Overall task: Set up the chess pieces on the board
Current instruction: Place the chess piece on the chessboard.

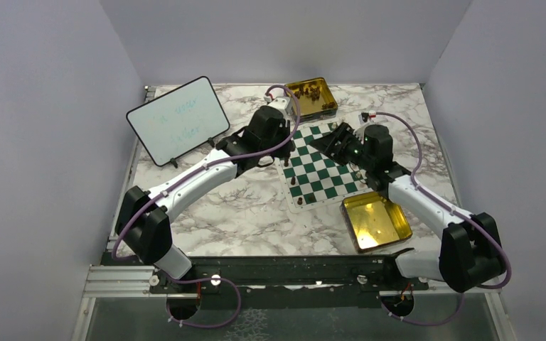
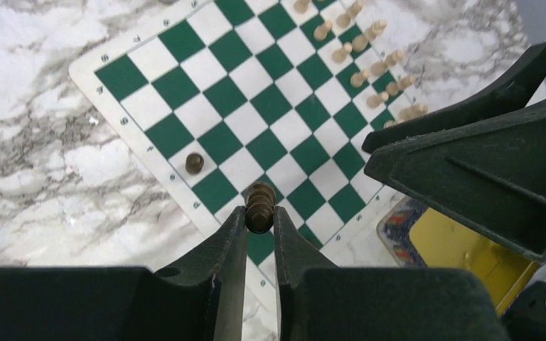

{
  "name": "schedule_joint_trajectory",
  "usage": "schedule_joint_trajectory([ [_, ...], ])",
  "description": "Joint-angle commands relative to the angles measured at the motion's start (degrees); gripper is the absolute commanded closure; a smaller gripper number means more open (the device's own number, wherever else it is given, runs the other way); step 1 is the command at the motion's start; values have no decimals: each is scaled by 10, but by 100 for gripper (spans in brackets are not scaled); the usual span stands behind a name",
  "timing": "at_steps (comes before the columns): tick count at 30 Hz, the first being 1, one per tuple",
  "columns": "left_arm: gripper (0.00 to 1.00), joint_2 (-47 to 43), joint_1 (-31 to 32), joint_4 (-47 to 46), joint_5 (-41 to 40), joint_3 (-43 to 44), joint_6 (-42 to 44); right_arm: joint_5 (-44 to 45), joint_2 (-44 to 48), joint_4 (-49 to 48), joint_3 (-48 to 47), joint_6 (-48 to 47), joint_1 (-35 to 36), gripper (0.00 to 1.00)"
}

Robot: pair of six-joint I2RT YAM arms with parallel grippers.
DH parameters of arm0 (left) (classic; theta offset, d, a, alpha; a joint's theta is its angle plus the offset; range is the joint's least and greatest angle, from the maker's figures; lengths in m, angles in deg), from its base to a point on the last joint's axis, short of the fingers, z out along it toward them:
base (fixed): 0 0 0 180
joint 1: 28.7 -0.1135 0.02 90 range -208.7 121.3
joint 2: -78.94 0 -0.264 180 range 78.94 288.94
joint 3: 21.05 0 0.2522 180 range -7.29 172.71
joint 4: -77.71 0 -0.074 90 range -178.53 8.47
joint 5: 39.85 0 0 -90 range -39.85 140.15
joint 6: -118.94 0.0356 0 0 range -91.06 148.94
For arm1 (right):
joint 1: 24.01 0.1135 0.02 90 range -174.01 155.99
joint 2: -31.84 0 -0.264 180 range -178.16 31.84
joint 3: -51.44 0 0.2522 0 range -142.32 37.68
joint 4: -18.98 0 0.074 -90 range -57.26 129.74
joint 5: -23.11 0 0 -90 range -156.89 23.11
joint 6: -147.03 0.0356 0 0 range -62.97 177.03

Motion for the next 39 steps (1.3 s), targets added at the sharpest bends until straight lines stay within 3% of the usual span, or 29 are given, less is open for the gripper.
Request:
schedule_joint_trajectory([
  [1,94,4,-3,116,27,42,5,-14,36,81,16,-118,2,32],
  [4,94,16,-3,137,8,43,10,-9,78,121,33,-154,2,24],
  [7,94,30,-3,134,-1,43,12,3,126,145,54,-179,2,3],
  [8,94,38,-2,134,-3,47,14,6,142,163,59,-184,2,0],
  [21,91,159,-1,98,-18,94,4,27,268,256,60,-219,2,0],
  [39,91,223,3,80,-37,104,-4,24,287,268,61,-220,2,0],
])
